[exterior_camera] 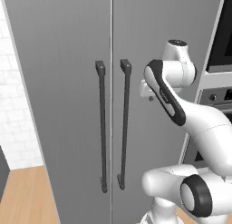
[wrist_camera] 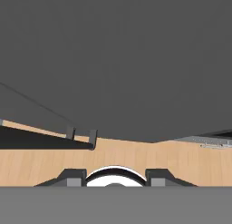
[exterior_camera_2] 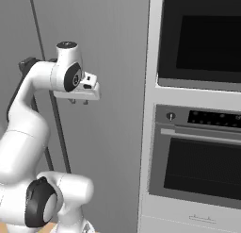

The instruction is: Grab a lemon wedge from the fridge and one ice cube from the ice bowl, and put them in the glass of lemonade.

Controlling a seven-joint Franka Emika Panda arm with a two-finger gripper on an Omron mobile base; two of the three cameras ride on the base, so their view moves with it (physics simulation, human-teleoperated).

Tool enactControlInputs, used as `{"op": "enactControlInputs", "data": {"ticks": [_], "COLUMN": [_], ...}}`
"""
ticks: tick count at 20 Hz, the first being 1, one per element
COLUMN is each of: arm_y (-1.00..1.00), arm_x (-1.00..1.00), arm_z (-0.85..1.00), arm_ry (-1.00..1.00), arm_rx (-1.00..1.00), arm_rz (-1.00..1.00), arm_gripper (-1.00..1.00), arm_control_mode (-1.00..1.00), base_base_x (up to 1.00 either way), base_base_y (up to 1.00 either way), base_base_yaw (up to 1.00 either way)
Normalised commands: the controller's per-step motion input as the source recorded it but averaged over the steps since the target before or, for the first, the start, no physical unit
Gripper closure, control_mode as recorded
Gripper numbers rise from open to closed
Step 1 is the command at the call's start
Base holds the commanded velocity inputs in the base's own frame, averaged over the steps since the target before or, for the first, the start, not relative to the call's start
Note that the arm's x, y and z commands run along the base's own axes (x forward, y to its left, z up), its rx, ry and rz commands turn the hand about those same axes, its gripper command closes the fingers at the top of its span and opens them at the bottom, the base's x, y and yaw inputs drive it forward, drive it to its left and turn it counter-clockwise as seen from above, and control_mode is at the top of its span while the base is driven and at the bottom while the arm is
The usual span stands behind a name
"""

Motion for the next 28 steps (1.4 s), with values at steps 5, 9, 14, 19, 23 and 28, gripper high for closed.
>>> {"op": "enactControlInputs", "data": {"ticks": [5,9,14,19,23,28], "arm_y": [0.0,0.0,0.0,0.0,0.01,0.0], "arm_x": [-0.5,-0.73,-0.35,-0.18,-0.03,0.0], "arm_z": [0.0,-0.05,-0.2,-0.48,-0.23,0.0], "arm_ry": [-0.01,0.0,0.0,0.0,0.0,0.0], "arm_rx": [0.0,0.0,0.03,0.01,0.0,0.0], "arm_rz": [0.0,-0.01,-0.08,-0.08,-0.02,0.0], "arm_gripper": [-1.0,-1.0,-1.0,-1.0,-1.0,-1.0], "arm_control_mode": [-1.0,-1.0,-1.0,-1.0,1.0,1.0], "base_base_x": [0.0,0.0,0.0,0.0,-0.01,-0.01], "base_base_y": [0.0,0.0,0.0,0.0,0.14,0.9], "base_base_yaw": [0.0,0.0,0.0,0.0,-0.02,-0.07]}}
